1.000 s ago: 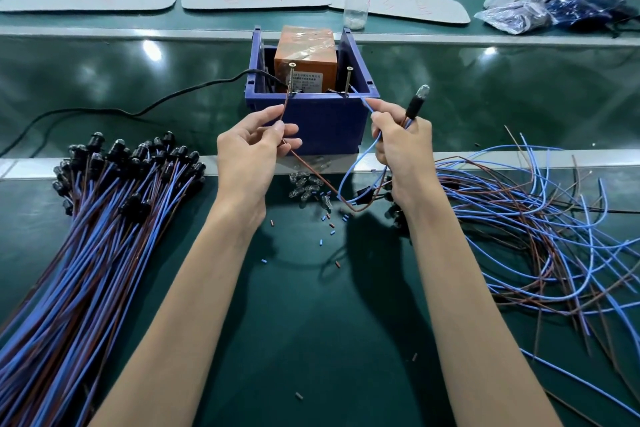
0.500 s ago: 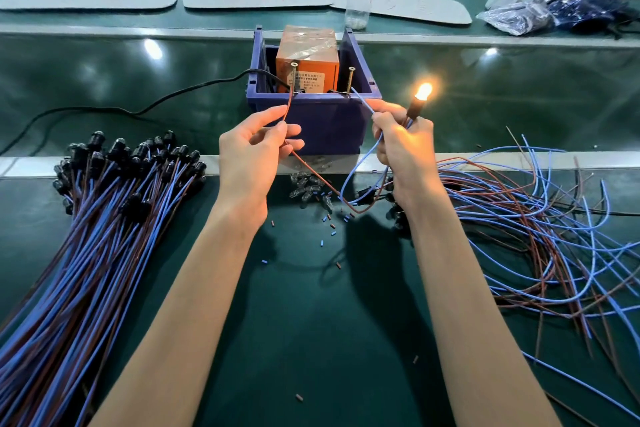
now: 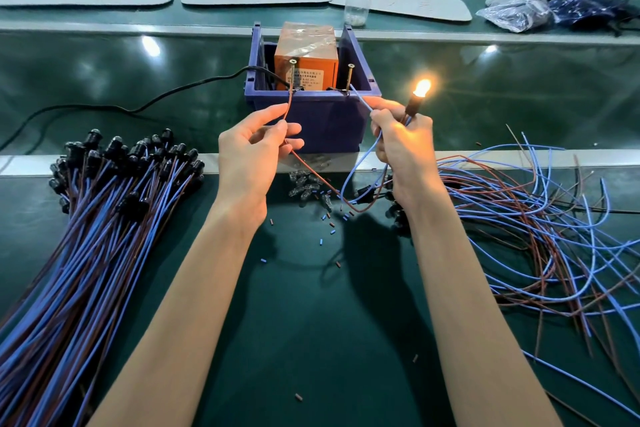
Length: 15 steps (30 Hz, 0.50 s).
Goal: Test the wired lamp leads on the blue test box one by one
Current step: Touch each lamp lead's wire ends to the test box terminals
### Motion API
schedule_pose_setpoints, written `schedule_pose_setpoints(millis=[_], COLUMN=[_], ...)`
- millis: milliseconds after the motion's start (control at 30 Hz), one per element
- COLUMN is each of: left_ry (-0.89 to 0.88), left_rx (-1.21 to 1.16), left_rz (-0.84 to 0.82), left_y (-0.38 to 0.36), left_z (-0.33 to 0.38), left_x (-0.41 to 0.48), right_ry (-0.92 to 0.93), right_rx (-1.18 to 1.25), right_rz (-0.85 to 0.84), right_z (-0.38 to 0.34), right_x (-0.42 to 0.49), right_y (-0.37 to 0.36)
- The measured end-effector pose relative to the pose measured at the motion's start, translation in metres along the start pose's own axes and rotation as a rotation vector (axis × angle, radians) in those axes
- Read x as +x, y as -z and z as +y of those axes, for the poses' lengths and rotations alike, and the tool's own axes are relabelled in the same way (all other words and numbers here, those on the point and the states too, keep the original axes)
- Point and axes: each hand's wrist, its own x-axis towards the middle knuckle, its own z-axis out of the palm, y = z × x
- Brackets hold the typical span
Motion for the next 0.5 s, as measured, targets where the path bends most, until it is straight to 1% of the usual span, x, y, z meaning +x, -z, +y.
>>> schedule_pose_setpoints(millis=[500], left_ry=[0.001], left_rx=[-0.002], left_rz=[-0.005], left_y=[0.0004], left_z=[0.0019], left_x=[-0.0011], right_ry=[-0.006], right_rx=[-0.028], right_rz=[0.003], right_z=[-0.0029], right_x=[-0.0027], right_y=[-0.0005])
